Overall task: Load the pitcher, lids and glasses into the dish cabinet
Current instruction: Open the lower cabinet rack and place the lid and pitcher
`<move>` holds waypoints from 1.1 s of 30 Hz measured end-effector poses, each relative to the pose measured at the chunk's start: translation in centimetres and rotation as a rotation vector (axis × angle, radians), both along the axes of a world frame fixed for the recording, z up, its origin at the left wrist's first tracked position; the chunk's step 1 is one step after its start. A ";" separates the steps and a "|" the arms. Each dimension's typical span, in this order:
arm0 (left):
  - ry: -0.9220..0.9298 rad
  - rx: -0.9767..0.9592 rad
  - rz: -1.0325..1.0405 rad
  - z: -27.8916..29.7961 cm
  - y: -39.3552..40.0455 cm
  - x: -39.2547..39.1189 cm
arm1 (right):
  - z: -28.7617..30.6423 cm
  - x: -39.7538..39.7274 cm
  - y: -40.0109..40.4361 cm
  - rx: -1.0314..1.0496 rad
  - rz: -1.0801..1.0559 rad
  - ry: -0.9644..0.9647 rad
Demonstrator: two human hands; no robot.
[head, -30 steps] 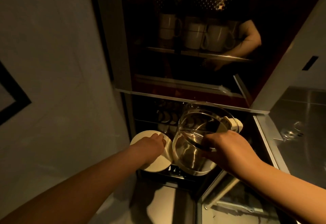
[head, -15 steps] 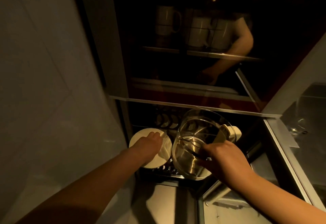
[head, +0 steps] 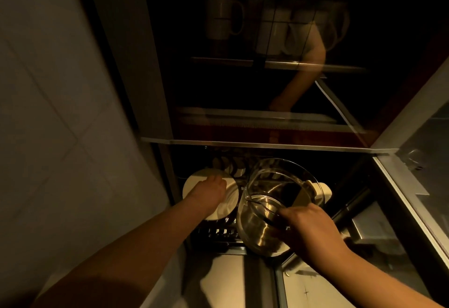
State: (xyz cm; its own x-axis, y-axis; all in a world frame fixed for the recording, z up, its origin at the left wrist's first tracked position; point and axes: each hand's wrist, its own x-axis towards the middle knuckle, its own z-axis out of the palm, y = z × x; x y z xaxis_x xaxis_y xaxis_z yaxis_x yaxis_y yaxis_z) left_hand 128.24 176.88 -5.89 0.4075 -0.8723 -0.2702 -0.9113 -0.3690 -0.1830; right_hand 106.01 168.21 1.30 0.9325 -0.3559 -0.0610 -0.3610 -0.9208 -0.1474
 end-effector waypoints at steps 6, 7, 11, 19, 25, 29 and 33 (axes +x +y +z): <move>0.019 0.023 -0.024 -1.4 -1.2 0.8 | -0.9 0.6 -0.5 0.006 -0.010 0.028; 0.026 0.026 -0.018 -1.5 -1.4 0.9 | -1.0 0.8 -0.6 0.004 -0.011 0.030; 0.033 0.048 0.011 -1.9 -2.0 1.7 | -1.4 1.1 -0.9 0.015 -0.009 0.034; 0.193 0.089 0.123 -2.9 -3.5 3.5 | -1.9 1.6 -1.6 0.026 -0.031 0.028; 0.238 0.067 0.197 -3.5 -4.0 4.0 | -2.3 2.1 -2.2 0.015 -0.040 0.018; 0.345 0.042 0.277 -3.3 -4.4 4.0 | -2.5 2.4 -2.4 0.011 -0.051 -0.039; 0.368 0.007 0.327 -3.3 -4.5 3.7 | -2.4 2.7 -2.5 -0.006 -0.028 -0.088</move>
State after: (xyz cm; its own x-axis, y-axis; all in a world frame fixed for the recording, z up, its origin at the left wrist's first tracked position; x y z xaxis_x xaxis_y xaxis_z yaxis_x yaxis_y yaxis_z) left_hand 131.95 172.36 -9.17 0.5361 -0.7123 -0.4531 -0.7526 -0.6464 0.1258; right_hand 108.73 165.67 -1.10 0.9240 -0.3817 0.0229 -0.3722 -0.9116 -0.1746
